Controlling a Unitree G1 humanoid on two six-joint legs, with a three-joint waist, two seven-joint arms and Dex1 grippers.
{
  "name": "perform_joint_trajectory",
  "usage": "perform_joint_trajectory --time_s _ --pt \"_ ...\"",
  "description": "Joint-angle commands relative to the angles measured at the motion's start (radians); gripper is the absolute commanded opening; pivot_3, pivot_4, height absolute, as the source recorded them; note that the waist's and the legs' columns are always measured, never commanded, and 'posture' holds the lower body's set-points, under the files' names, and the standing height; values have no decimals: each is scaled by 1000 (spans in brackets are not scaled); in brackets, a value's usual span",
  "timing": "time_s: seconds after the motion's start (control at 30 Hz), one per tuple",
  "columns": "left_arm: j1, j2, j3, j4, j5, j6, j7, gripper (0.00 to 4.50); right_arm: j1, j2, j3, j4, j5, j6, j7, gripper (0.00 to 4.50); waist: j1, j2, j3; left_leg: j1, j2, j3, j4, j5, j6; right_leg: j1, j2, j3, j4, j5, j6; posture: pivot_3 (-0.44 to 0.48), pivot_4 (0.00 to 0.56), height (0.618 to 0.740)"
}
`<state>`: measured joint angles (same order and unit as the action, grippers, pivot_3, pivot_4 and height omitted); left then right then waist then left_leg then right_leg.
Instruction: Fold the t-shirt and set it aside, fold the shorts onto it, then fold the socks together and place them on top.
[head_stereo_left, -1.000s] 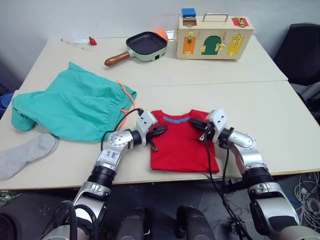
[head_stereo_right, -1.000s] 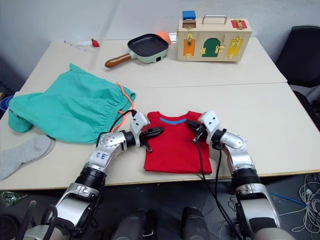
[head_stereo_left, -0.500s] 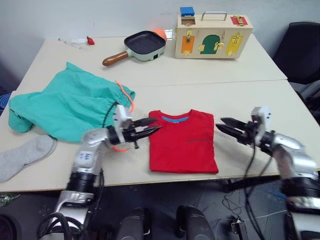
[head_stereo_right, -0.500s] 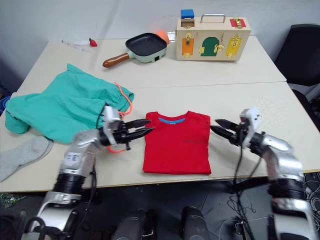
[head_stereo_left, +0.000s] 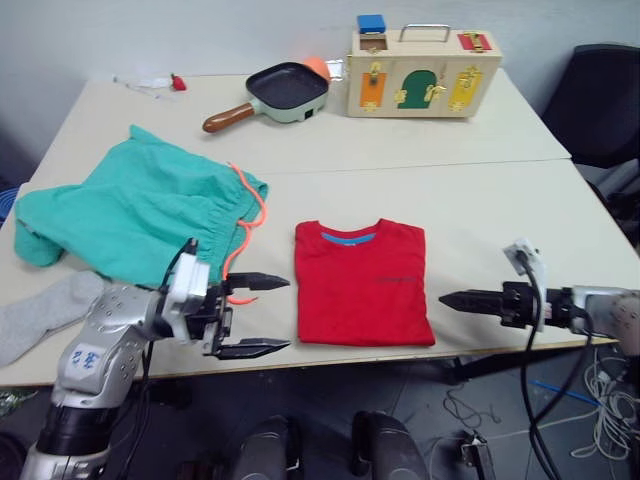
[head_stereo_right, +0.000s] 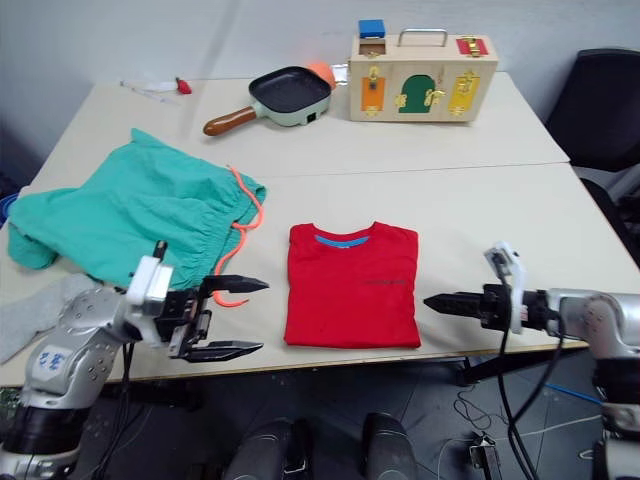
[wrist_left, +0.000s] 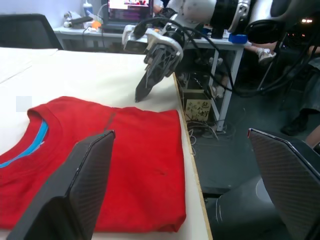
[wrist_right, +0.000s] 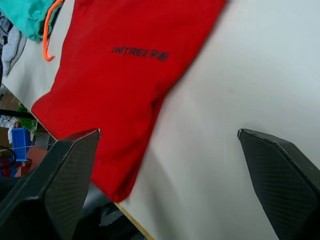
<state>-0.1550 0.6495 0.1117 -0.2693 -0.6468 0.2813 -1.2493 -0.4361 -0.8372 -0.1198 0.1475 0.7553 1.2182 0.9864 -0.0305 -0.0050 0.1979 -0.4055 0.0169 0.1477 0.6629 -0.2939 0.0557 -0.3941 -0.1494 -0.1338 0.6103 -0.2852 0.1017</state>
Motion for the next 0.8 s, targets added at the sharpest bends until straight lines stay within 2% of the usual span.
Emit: perform_joint_trajectory --time_s 0.03,0.07,0.17,0.33,0.4,0.5,0.57,0.67,0.8 --pt "37 0 35 -38 -30 -30 -8 4452 -29 123 85 -21 0 83 -77 4500 -10 -2 -1 0 1 0 0 0 0 0 1 0 0 0 0 0 150 740" --pt "42 1 36 -44 -29 -37 -9 4452 -41 158 87 -25 2 100 -93 4500 -9 -2 -1 0 2 1 0 0 -1 0 2 0 0 0 0 0 150 740" --pt "50 4 39 -58 -33 -35 -2 4500 -68 230 73 -23 4 124 -136 3907 -9 -4 -2 1 3 1 -1 0 -4 -1 3 -1 1 -1 -2 0 150 740" --pt "66 8 33 -67 -25 -32 -3 4500 -87 259 60 -4 -23 99 -158 2273 -6 -3 -2 0 3 2 -1 -1 -4 -3 3 0 2 -1 -3 0 150 740" --pt "65 6 29 -64 -21 -35 -2 4500 -85 246 61 -3 -26 95 -150 1658 -2 -3 -2 0 3 2 -2 -1 -4 -3 3 0 2 -1 -3 0 150 740" --pt "57 2 23 -54 -15 -41 -3 4500 -72 208 52 -14 -25 92 -129 498 2 -3 -2 0 3 2 -2 -1 -4 -3 3 0 2 -1 -3 0 150 740" --pt "47 -4 16 -46 -12 -45 -3 4500 -63 171 41 -24 -21 93 -108 14 4 -3 -2 0 3 2 -2 -1 -3 -3 3 0 1 -1 -3 0 150 740" --pt "32 -10 4 -37 -10 -46 2 4500 -51 105 32 -28 -21 84 -72 14 20 -3 -2 -1 1 2 -1 -1 -2 -3 1 0 1 -1 -2 0 150 740" --pt "14 -11 -6 -19 -12 -43 -2 4500 -39 -71 21 89 -96 -51 31 14 35 1 0 -3 -2 2 -1 -2 1 -4 -1 0 -2 0 0 0 150 740"
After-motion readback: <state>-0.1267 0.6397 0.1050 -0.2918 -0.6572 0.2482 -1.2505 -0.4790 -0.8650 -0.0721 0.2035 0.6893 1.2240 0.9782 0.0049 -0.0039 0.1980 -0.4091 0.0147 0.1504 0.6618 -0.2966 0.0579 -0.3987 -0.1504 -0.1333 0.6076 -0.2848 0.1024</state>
